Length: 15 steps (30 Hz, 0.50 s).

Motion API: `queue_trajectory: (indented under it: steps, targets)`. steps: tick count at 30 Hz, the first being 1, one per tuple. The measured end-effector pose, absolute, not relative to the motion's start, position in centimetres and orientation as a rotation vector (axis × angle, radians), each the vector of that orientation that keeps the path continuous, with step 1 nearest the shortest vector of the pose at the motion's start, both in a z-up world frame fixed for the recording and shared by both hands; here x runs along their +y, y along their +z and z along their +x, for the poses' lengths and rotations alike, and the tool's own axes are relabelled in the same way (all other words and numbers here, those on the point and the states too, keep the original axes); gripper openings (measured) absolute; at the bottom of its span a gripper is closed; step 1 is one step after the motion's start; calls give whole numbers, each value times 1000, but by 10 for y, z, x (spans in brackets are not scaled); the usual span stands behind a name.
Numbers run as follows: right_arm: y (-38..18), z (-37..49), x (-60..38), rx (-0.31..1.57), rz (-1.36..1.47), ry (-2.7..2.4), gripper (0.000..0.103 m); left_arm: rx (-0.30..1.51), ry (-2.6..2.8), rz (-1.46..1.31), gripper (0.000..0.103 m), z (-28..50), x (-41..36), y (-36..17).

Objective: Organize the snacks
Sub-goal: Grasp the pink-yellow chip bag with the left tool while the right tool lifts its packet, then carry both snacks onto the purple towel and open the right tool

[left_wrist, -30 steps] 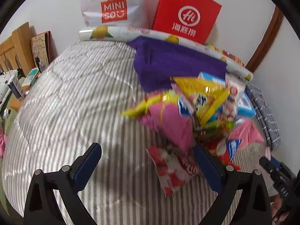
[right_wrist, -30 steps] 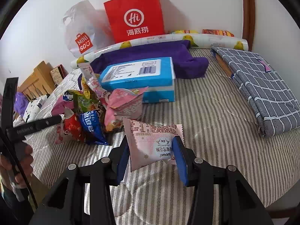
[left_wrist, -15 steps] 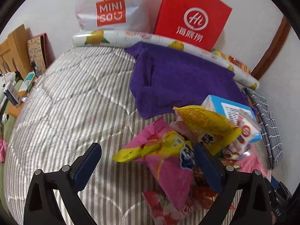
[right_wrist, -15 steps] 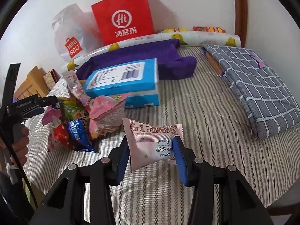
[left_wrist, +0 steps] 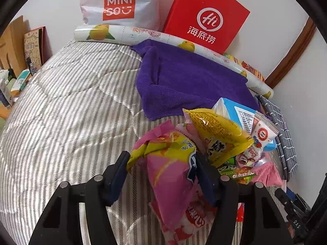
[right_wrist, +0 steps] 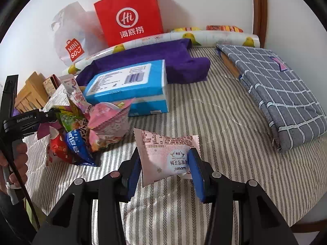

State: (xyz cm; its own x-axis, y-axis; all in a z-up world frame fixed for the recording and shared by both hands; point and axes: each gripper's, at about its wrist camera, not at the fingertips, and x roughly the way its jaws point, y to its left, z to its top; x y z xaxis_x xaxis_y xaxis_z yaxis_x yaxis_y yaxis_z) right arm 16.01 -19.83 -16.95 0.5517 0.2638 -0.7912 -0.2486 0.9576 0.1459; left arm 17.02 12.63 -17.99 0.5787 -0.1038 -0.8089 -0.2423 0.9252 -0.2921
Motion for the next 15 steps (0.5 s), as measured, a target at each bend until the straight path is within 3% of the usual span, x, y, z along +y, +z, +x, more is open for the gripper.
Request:
queue_trajectory:
  steps: [15]
  targets:
    - [-135, 129, -193, 855, 6, 314, 45, 863, 69, -386, 59, 117, 129, -140]
